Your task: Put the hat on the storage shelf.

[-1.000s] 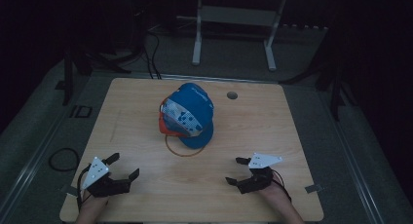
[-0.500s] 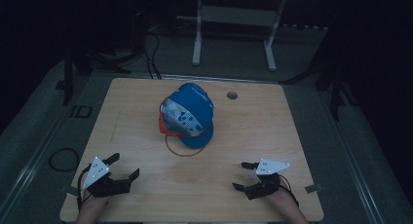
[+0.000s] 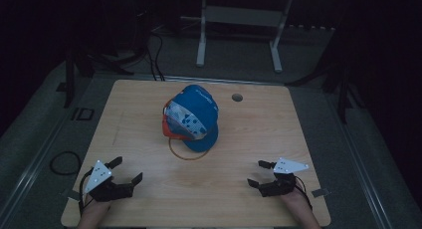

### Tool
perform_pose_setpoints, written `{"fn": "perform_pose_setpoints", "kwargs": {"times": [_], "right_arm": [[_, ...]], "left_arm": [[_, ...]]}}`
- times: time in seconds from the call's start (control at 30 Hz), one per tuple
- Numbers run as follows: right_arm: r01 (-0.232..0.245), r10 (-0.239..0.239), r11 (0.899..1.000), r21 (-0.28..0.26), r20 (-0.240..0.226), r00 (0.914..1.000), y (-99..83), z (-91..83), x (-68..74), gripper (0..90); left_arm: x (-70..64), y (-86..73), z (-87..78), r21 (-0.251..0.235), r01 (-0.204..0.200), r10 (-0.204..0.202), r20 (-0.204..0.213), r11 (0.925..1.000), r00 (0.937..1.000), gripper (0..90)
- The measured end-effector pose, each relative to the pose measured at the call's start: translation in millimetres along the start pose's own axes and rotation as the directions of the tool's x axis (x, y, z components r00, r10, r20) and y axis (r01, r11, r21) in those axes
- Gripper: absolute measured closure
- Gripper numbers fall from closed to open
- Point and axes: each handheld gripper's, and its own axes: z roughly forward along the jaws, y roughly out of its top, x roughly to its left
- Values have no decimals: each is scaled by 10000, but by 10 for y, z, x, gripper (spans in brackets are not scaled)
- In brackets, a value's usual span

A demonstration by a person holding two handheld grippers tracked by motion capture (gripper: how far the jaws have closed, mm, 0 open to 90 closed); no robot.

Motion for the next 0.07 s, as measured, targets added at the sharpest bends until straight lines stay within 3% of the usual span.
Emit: {"fn": "perform_pose_setpoints", "kwargs": {"times": [0.07], "right_arm": [[53,-53,10000,15,50,10000,4,-2,0,148]], "left_arm": [[0,1,-1,6,-10,10,-18,10000,10000,48]]}}
